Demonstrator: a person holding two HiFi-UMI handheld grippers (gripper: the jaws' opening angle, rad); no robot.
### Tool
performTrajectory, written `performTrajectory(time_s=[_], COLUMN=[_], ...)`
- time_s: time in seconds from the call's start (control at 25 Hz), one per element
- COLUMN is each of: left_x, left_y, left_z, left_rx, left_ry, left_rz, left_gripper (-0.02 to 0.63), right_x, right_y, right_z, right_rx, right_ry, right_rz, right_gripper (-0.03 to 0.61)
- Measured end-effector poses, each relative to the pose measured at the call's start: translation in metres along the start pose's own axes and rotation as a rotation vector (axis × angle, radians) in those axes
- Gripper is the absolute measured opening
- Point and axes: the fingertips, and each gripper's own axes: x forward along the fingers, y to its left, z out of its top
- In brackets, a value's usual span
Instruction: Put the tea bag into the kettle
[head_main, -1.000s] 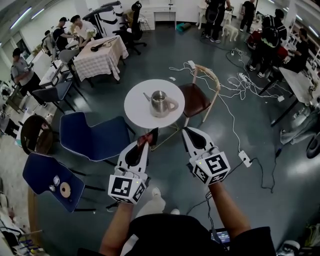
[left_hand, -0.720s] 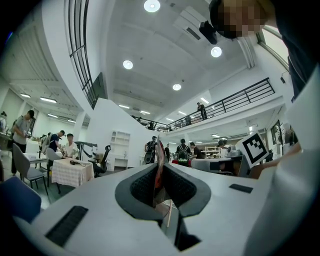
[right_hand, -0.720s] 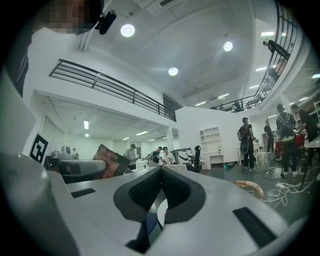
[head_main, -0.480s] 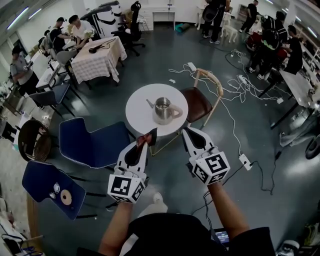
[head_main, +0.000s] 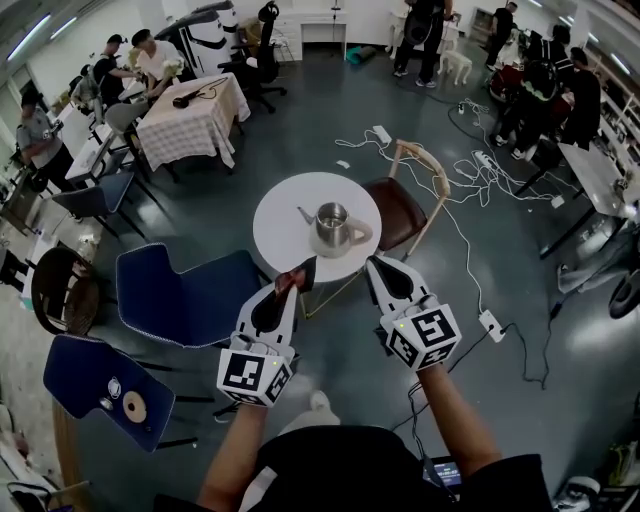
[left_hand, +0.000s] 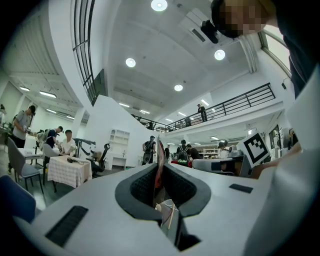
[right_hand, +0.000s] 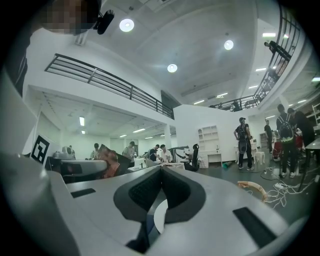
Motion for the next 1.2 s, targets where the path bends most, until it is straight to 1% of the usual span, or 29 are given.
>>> performTrajectory(time_s=[0.24,0.36,0.56,0.72,0.84,1.0,1.2], left_x=[0.004,0.003,0.003,0.006,0.013,0.026,0.046], left_y=[0.031,0.043,0.063,0.066,0.068,0.069,0.065], left_z=[-0.005,-0.011,-0.01,-0.015,-0.019,-0.025,-0.027], left_rx=[-0.024,-0.035,-0.068,-0.08,-0.088,-0.088,-0.075], left_ry=[0.002,0.006,0.004,-0.007,-0.001,0.006,0.009], left_rz=[-0.024,-0.022,-0.022,-0.035,-0.041,-0.05,-0.048], left_gripper=[0.037,0.037,0.037,0.037,0.037,0.037,0.038], right_x=[0.029,0.036,0.047,0.047,0.05,0.058,0.065], right_y=[0.005,0.005,0.01,0.013,0.012,-0.002,-0.024], right_z=[-0.007,-0.014,-0.015,-0.01,-0.004,-0.004,-0.009], right_rx=[0.038,0.06,0.042,0.018,0.017,0.013,0.024], right_ry=[0.013,0.016,0.032,0.034,0.011,0.01,0.004], right_rz=[-0.029,-0.042,-0.061,-0.065,-0.043,-0.06,-0.058], right_gripper=[0.018,0.017,0.017,0.018,0.017,0.017,0.018])
